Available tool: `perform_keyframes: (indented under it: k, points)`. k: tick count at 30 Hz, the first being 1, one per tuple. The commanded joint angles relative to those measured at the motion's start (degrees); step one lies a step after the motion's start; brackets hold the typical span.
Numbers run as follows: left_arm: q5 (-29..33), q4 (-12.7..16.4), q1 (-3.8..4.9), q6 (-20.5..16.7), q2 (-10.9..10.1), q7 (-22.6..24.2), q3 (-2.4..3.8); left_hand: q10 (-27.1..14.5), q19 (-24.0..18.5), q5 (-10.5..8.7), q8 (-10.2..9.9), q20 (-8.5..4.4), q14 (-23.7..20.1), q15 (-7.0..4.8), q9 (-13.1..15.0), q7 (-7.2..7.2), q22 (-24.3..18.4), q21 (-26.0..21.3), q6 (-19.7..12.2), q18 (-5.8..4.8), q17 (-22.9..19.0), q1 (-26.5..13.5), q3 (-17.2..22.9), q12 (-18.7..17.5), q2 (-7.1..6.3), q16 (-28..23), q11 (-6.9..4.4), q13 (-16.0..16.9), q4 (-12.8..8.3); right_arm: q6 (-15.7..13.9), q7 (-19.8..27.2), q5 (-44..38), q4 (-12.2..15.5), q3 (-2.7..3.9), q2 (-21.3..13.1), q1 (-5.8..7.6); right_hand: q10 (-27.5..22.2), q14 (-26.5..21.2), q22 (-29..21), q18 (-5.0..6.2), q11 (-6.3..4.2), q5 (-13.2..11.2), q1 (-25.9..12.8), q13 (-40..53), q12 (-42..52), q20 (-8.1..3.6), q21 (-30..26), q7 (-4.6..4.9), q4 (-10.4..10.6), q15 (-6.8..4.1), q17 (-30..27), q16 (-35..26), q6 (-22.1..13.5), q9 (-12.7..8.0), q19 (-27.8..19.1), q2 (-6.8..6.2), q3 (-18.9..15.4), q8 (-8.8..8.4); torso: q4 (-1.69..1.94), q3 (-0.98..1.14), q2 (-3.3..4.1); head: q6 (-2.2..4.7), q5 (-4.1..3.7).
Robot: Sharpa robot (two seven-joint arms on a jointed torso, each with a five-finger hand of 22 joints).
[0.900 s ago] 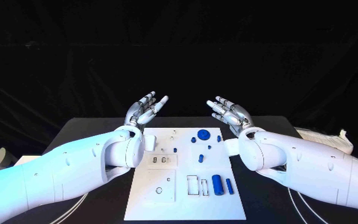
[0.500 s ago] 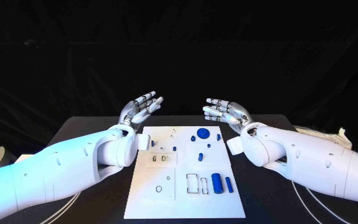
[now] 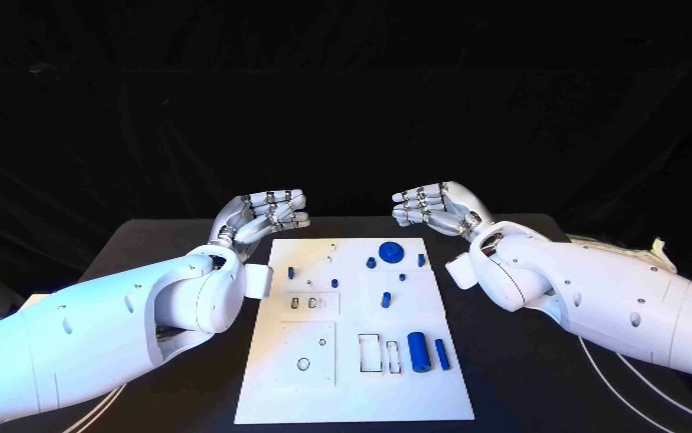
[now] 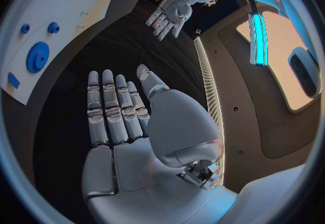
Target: Assemble the parts on the task board
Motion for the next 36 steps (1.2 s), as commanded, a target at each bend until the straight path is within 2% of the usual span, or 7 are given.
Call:
perform_keyframes:
  k: [1, 9, 16, 24, 26, 30, 36]
  points:
    - [0.1, 1.6, 0.38, 3.0, -1.0, 0.5, 0.07, 2.0, 2.0, -0.16, 0.4, -0.68, 2.3, -0.66, -0.1, -0.07, -0.1, 0.6, 1.7, 0.4, 0.5, 0.0, -0.2, 0.2, 0.57, 0.6, -0.46, 0.0, -0.5, 0.0, -0.5, -13.4, -0.4, 0.18, -0.3, 0.88, 7.1, 10.0, 0.5, 0.88, -1.9, -0.5, 0.2, 0.1, -1.1, -3.29, 3.3, -1.2, -3.1, -2.99, 0.5, 1.1, 5.6, 0.2, 9.1, -0.95, 2.9, -0.75, 0.54, -0.07, 1.88, 0.2, -0.59]
    - [0.1, 6.6, 1.06, 4.9, -4.5, -1.2, 0.25, 6.8, 8.4, -0.15, 0.3, -3.14, 9.8, -3.03, -0.2, -1.15, 0.2, 2.8, 5.2, 0.33, 3.4, -0.3, -0.7, -0.5, 0.84, 2.6, -2.07, 0.1, -0.7, 4.7, -8.4, -36.6, -1.1, 0.63, -0.4, 3.26, 12.8, 19.3, 2.9, 0.85, -4.07, -0.9, -0.2, 0.3, -1.0, -7.46, 9.5, -2.63, -5.3, -6.31, 2.3, 3.6, 9.0, 0.3, 18.7, -2.61, 4.8, -0.92, 1.57, -0.25, 4.82, 0.95, -1.77]
    - [0.1, 10.7, 1.77, 5.5, -6.4, -2.0, 0.54, 6.9, 8.4, -0.15, -0.2, -3.18, 9.3, -2.89, -0.4, -1.09, 0.0, 2.5, 5.3, 0.17, 3.9, -0.5, -0.9, -1.2, 0.73, 2.0, -1.97, 0.0, -0.6, 8.0, -15.6, -49.9, -0.7, 0.8, -0.1, 4.86, 15.0, 26.2, 6.6, 0.77, -5.45, -2.8, -2.2, 0.2, -1.6, -10.3, 16.4, -4.01, -5.1, -8.26, 7.3, 11.3, 10.7, 0.2, 24.5, -3.85, 5.6, -1.47, 2.28, -0.48, 7.07, 1.75, -2.51]
    - [0.1, 14.0, 2.94, 5.6, -7.7, -2.5, 0.7, 6.8, 8.3, -0.16, -0.5, -3.13, 9.2, -2.82, -0.4, -1.01, -0.2, 2.4, 5.1, 0.16, 4.0, -0.6, -1.0, -1.5, 0.66, 1.7, -1.88, -0.1, -0.6, 11.5, -20.7, -58.5, 0.0, 0.86, 0.9, 5.95, 13.6, 25.7, 11.4, 0.56, -5.88, -3.2, -4.5, 0.2, -1.5, -10.78, 24.2, -4.47, -4.5, -8.72, 17.1, 27.6, 10.8, 0.2, 26.5, -5.83, 8.1, -1.71, 2.71, -0.58, 8.79, 2.16, -2.99]
    - [0.1, 14.5, 3.13, 5.6, -7.9, -2.6, 0.72, 6.7, 8.3, -0.16, -0.5, -3.12, 9.2, -2.8, -0.4, -0.98, -0.2, 2.4, 5.1, 0.16, 4.1, -0.6, -1.0, -1.6, 0.64, 1.7, -1.86, -0.1, -0.6, 12.4, -21.3, -59.8, 0.0, 0.86, 1.2, 6.04, 12.5, 26.0, 18.6, -0.32, -5.67, -3.1, -4.8, 0.2, -1.6, -10.74, 30.2, -4.51, -4.3, -8.64, 19.1, 30.6, 10.7, 0.2, 27.5, -6.1, 8.9, -1.7, 2.73, -0.58, 9.08, 2.26, -2.96]
    - [0.1, 14.9, 3.43, 5.5, -8.1, -2.7, 0.74, 6.6, 8.3, -0.16, -0.7, -3.09, 9.2, -2.77, -0.4, -0.9, -0.2, 2.3, 5.0, 0.16, 4.2, -0.7, -1.1, -1.8, 0.59, 1.6, -1.78, -0.1, -0.6, 13.7, -21.8, -61.4, 0.1, 0.86, 1.7, 6.12, 11.3, 25.5, 33.5, -2.04, -5.53, -3.0, -5.1, 0.2, -1.6, -10.46, 42.9, -4.59, -3.6, -8.41, 34.2, 46.0, 10.3, 0.2, 28.9, -7.15, 11.0, -1.67, 2.84, -0.54, 9.5, 2.34, -2.95]
    - [0.1, 14.9, 3.62, 5.4, -8.1, -2.9, 0.75, 6.5, 8.4, -0.17, -0.9, -3.07, 9.3, -2.74, -0.5, -0.82, -0.3, 2.3, 4.9, 0.16, 4.3, -0.7, -1.2, -2.1, 0.55, 1.6, -1.72, -0.1, -0.6, 14.9, -22.0, -63.1, -0.1, 0.86, 2.5, 6.15, 10.9, 25.2, 42.4, -2.81, -5.32, -3.1, -5.2, 0.2, -1.6, -9.92, 50.8, -4.43, -2.0, -8.09, 42.4, 53.7, 10.3, 0.3, 28.2, -8.47, 13.5, -1.64, 2.88, -0.57, 10.06, 2.45, -3.03]
